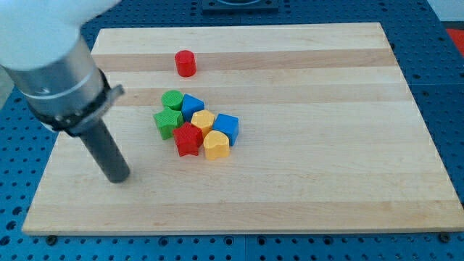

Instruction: Point your arm below the red star

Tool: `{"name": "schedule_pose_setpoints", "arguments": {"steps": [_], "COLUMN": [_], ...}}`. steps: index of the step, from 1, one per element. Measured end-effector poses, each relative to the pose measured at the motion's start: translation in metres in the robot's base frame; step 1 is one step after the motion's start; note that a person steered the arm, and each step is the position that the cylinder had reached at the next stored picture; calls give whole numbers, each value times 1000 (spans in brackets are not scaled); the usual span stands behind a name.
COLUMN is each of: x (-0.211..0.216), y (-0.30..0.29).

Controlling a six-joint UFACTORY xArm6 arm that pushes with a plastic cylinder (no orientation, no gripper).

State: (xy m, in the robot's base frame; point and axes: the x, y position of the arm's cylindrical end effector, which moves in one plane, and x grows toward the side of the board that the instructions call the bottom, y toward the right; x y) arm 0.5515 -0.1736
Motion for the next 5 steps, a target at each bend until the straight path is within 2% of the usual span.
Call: {"name": "schedule_pose_setpoints", "arguments": {"steps": [3,5], "x": [5,34], "y": [26,114]}}
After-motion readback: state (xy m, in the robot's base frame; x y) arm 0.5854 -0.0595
